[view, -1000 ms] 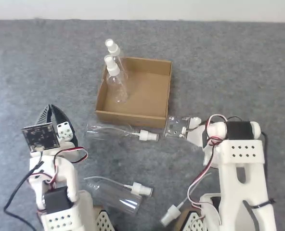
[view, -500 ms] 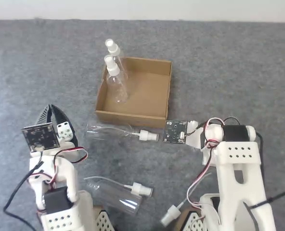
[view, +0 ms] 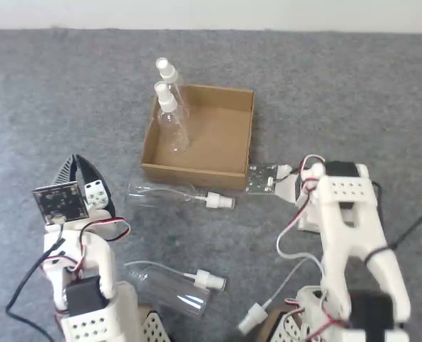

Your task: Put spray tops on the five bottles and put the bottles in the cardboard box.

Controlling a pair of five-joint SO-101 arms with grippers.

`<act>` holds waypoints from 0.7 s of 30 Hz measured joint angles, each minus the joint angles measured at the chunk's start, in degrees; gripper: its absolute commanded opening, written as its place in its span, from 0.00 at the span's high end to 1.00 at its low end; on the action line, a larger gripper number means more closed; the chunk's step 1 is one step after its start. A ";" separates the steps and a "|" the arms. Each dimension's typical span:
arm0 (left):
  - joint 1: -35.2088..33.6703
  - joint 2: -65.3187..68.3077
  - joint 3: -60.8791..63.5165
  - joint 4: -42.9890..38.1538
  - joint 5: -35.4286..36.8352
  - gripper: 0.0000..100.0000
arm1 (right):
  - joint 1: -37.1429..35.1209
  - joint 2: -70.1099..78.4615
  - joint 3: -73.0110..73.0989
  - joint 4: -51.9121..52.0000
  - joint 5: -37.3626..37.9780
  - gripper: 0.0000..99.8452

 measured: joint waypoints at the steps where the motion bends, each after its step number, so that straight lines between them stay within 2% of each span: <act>1: 0.00 0.00 0.00 0.00 0.00 0.99 | 0.26 1.85 -0.53 0.00 0.00 0.80; 7: 0.00 0.00 0.00 0.00 0.00 0.99 | 1.67 10.46 -3.16 0.26 -0.09 0.80; 13: 0.00 0.00 0.00 0.00 0.00 0.99 | 2.46 11.60 -4.48 -1.58 -0.18 0.80; 19: 0.00 0.00 0.00 0.00 0.00 0.99 | 2.46 10.81 -6.59 -1.67 -6.24 0.79; 21: 0.00 0.00 0.00 0.00 0.00 0.99 | 2.55 9.23 -6.77 -1.67 -7.03 0.75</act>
